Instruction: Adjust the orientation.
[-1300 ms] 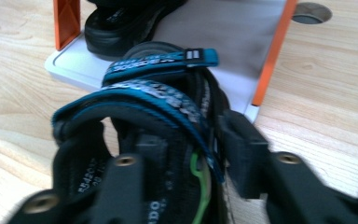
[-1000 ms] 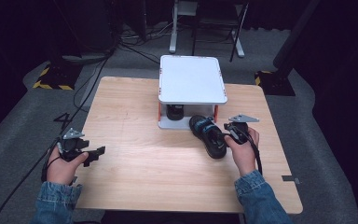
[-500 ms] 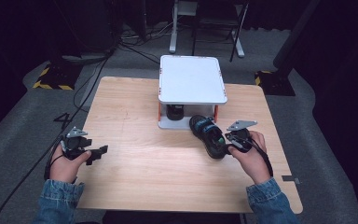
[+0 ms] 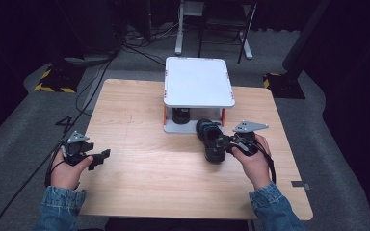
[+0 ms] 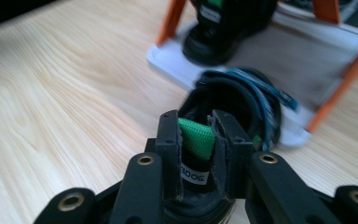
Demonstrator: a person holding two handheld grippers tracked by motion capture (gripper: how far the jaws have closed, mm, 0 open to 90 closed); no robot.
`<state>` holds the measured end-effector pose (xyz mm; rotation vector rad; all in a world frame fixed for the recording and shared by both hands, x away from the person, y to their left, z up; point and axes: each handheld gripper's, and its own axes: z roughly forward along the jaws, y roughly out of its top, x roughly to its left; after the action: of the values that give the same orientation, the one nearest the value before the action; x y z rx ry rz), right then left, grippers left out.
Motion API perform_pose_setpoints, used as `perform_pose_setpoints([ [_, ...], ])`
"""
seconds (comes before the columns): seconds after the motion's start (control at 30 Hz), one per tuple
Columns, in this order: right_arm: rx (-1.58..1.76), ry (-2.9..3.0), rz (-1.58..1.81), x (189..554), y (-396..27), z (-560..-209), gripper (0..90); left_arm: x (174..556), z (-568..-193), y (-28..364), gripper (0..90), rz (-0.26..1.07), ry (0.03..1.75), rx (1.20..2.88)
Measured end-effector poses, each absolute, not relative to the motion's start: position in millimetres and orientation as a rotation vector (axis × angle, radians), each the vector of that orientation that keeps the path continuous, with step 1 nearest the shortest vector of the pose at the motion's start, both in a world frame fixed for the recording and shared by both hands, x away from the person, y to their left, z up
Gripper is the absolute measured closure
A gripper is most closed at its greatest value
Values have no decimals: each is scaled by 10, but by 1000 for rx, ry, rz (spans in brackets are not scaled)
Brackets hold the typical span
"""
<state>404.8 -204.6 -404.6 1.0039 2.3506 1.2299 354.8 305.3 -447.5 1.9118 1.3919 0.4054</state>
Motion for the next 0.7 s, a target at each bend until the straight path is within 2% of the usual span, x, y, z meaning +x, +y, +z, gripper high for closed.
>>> perform_pose_setpoints([
  [0.27, 945, 2506, 1168, 3988, -1838, -4244, 725, 3556, -4464, 3044, 259, 400, 1381, 1914],
  [0.3, 939, 2503, 1141, 3979, -1839, -4238, 685, 3565, -4466, 3043, 258, 401, 1374, 1921],
  [0.4, 907, 2479, 1136, 3929, -1860, -4235, 460, 3587, -4469, 3021, 258, 396, 1372, 1924],
  [0.57, 881, 2464, 1071, 3790, -1857, -4236, 243, 3614, -4470, 2993, 255, 380, 1363, 1932],
  [0.7, 997, 2486, 958, 3696, -1854, -4276, 205, 3636, -4470, 2965, 250, 367, 1360, 1939],
])
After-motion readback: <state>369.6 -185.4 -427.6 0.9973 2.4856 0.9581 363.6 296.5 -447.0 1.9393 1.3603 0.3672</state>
